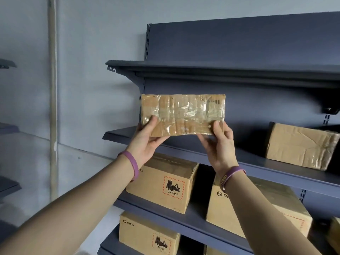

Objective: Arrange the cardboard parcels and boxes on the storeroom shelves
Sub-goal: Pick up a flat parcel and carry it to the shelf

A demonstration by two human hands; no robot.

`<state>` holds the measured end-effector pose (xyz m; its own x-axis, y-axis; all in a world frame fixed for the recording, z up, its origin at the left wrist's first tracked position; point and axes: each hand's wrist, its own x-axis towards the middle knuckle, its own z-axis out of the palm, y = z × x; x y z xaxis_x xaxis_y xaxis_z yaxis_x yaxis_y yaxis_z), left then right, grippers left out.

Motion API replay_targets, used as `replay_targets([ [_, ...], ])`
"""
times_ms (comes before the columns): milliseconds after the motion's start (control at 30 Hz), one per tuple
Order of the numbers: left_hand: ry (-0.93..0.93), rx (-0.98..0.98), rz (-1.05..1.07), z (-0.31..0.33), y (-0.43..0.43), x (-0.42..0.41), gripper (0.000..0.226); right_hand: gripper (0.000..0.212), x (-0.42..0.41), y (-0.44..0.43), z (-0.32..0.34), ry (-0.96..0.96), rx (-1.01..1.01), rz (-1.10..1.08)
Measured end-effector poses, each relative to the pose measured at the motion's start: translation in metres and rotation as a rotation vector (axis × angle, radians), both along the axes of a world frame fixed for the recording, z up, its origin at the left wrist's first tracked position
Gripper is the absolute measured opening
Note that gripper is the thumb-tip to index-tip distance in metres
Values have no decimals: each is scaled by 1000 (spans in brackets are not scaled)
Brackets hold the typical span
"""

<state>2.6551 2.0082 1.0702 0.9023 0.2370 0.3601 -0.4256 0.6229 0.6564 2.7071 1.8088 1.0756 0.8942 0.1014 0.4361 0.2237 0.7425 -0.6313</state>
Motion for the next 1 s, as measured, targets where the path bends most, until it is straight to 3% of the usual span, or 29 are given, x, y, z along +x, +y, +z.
replay_targets([
  [100,-21,-50,50,-4,13,-6,55,67,-2,-4,-2,35,-51,107],
  [300,18,-80,117,-5,32,-21,39,98,2,-4,1,292,-20,258],
  [433,27,27,72,-5,42,-28,51,74,-4,4,8,187,-94,360],
  [633,35,-133,56,0,24,-26,53,48,-20,30,3,195,10,322],
  [733,57,-47,-48,0,5,-23,56,37,-29,39,4,189,3,326],
  [833,26,-37,-106,3,-4,-23,56,34,-31,36,7,171,-97,310],
  [1000,-19,-38,7,11,0,-27,50,54,-27,14,0,151,-273,229],
])
